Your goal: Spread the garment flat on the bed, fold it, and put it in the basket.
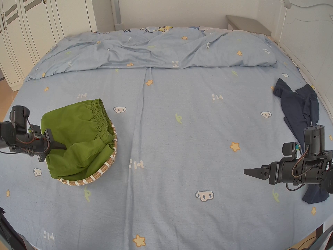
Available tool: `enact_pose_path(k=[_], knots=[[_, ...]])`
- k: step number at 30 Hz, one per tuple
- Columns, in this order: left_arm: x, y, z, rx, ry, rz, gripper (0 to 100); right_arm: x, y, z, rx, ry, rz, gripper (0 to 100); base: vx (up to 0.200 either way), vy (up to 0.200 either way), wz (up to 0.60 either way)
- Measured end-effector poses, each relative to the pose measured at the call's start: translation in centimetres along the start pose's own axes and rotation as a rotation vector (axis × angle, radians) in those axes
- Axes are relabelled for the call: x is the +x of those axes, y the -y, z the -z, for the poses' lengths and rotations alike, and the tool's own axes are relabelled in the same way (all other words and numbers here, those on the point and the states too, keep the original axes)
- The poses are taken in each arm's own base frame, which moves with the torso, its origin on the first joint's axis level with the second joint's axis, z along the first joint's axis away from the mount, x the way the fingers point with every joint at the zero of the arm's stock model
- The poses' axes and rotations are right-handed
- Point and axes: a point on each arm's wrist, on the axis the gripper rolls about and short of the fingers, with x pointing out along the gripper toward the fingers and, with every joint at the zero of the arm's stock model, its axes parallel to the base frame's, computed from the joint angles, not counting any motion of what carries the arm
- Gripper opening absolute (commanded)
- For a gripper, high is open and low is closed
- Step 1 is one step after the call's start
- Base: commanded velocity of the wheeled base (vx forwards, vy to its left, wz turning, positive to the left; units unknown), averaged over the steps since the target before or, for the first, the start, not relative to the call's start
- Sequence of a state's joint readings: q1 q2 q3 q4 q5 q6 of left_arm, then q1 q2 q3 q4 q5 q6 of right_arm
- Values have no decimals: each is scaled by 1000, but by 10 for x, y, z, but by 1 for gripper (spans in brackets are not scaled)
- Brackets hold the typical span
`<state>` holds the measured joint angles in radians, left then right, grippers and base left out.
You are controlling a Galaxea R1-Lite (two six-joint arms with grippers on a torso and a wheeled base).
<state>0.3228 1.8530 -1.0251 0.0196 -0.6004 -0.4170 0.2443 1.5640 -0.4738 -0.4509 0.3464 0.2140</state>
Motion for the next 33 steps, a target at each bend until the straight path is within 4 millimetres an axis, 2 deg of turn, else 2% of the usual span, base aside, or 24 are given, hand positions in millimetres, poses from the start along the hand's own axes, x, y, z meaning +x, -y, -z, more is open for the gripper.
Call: enact_pose_path(k=[2, 3, 10, 15, 20, 27, 30, 33], knots=[[3, 11, -5, 5, -15, -30, 0, 0, 0, 0, 0, 0, 0, 100, 0, 0, 0], [4, 16, -6, 10, -19, -41, 100, 0, 0, 0, 0, -1, 0, 100, 0, 0, 0], [11, 32, -9, 26, -54, -57, 100, 1, 0, 0, 0, -3, 0, 100, 0, 0, 0], [-5, 43, -9, 44, -32, -66, 100, 1, 0, 0, -1, -2, 1, 100, 0, 0, 0], [-36, 61, -6, 103, 57, -128, 100, 0, 0, 0, -6, 5, 3, 100, 0, 0, 0], [-92, 90, 8, 201, 227, -217, 100, -8, 0, -4, -31, 78, 51, 100, 0, 0, 0], [-116, 105, 23, 239, 281, -199, 100, -16, -3, -3, -51, 118, 66, 100, 0, 0, 0], [-136, 119, 47, 281, 318, -175, 100, -27, -7, 1, -68, 151, 69, 100, 0, 0, 0]])
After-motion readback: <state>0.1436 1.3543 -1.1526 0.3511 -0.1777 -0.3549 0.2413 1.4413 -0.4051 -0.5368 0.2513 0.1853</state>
